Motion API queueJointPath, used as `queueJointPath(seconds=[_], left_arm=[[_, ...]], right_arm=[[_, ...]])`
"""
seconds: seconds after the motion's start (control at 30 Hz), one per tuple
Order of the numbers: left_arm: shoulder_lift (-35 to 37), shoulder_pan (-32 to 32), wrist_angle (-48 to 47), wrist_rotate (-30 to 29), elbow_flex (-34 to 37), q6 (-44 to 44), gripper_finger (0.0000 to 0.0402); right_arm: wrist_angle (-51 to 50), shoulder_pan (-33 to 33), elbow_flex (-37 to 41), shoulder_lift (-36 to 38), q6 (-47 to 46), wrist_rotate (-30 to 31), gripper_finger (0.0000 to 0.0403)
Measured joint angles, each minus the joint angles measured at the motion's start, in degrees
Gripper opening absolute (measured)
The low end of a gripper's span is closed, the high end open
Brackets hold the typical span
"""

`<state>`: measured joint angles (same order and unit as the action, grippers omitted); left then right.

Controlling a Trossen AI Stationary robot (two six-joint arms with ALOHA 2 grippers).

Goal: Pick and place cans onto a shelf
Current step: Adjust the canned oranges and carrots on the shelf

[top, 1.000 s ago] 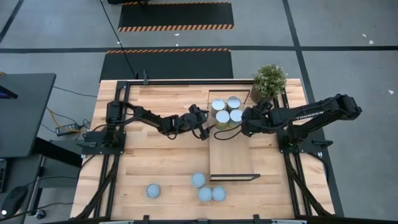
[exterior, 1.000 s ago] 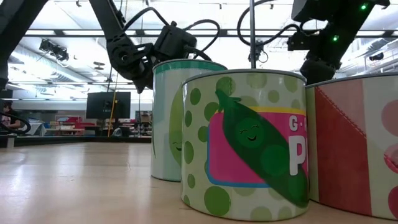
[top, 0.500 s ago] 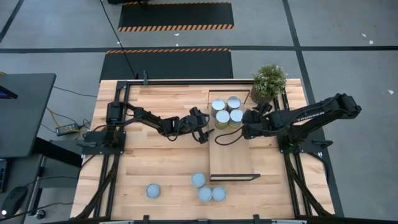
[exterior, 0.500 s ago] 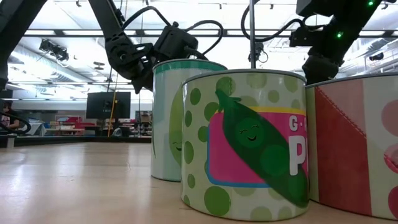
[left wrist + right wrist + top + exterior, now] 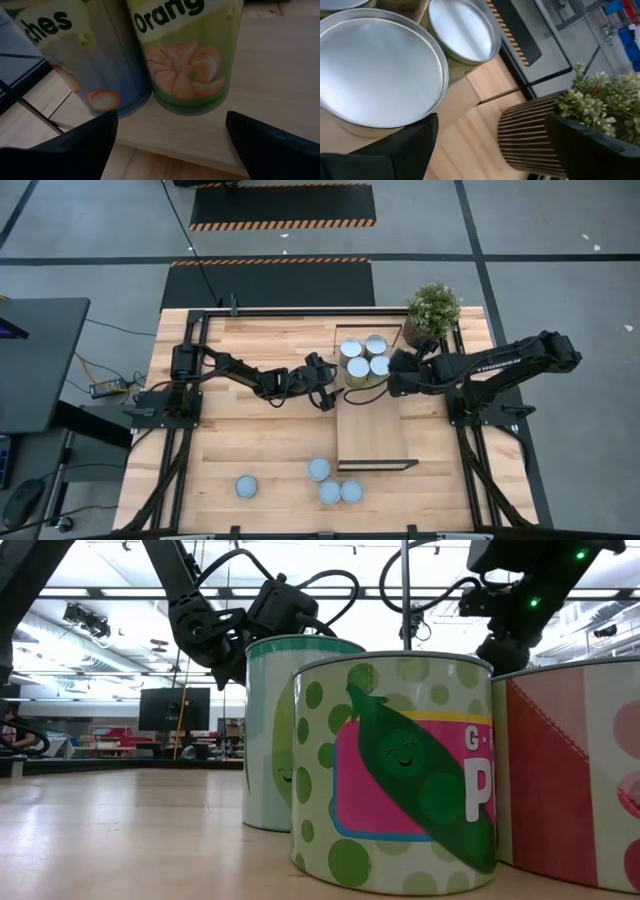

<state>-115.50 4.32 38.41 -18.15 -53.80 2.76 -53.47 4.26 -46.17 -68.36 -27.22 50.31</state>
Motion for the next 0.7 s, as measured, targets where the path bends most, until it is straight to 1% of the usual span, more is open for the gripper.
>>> queueJointPath(seconds=[0.13, 0.33, 0.47, 0.63, 0.7], left_arm=[[0.0, 0.0, 0.0, 0.0, 0.0, -0.2, 0.0377], [0.0, 0.0, 0.0, 0.0, 0.0, -0.2, 0.0377], [0.0, 0.0, -0.1, 0.0, 0.0, -0.3, 0.0377], [0.1, 0.0, -0.1, 0.0, 0.0, -0.5, 0.0377], [0.1, 0.0, -0.1, 0.0, 0.0, -0.5, 0.0377]], right_arm=[[1.2, -0.9, 0.0, 0.0, 1.8, -0.5, 0.0373], [0.4, -1.1, 0.0, 0.0, 0.2, -7.4, 0.0373], [0.1, -0.5, 0.0, 0.0, -1.0, -9.3, 0.0373], [0.2, 0.6, 0.0, 0.0, -1.5, -9.5, 0.0373], [0.2, 0.6, 0.0, 0.0, -1.1, -8.5, 0.0373]])
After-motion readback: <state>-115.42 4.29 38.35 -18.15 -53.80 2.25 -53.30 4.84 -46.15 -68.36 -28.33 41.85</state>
